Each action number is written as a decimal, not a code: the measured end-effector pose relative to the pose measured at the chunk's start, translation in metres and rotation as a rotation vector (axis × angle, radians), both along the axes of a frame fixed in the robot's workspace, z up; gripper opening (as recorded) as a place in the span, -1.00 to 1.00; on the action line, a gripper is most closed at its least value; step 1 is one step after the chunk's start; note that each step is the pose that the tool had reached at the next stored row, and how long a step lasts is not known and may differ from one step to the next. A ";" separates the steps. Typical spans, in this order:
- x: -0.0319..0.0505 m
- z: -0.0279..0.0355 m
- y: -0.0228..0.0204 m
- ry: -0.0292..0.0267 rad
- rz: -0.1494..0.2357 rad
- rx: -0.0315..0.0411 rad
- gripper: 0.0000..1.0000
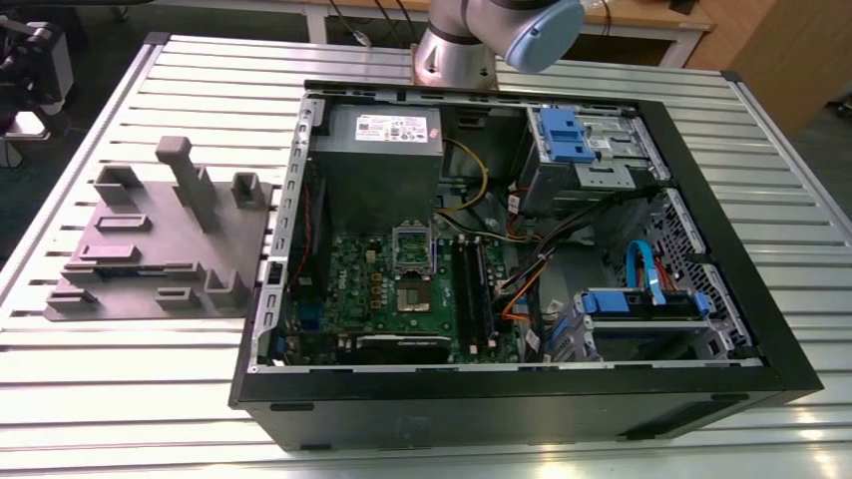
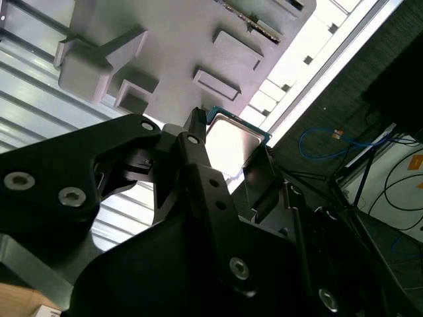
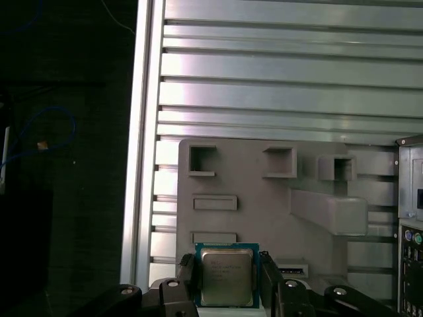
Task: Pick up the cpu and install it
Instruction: 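Pick up the cpu and move it towards the insertion slot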
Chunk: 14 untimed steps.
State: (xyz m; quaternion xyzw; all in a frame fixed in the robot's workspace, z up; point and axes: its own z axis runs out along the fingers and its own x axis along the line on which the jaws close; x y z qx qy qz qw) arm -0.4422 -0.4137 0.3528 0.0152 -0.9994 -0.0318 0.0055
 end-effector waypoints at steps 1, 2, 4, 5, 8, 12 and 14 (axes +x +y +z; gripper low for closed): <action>0.0000 0.0001 0.0000 -0.0001 0.000 0.0000 -0.06; 0.0000 0.0008 0.0000 0.0001 0.000 -0.0001 -0.06; 0.0000 0.0030 0.0000 0.0000 0.000 -0.0001 -0.06; 0.0000 0.0044 0.0000 -0.0002 0.000 0.0001 -0.06; 0.0000 0.0092 0.0000 0.0000 0.000 -0.0002 -0.06; 0.0000 0.0133 0.0001 -0.0004 0.000 -0.0048 -0.06; 0.0000 0.0134 0.0003 -0.0001 0.000 -0.0200 -0.06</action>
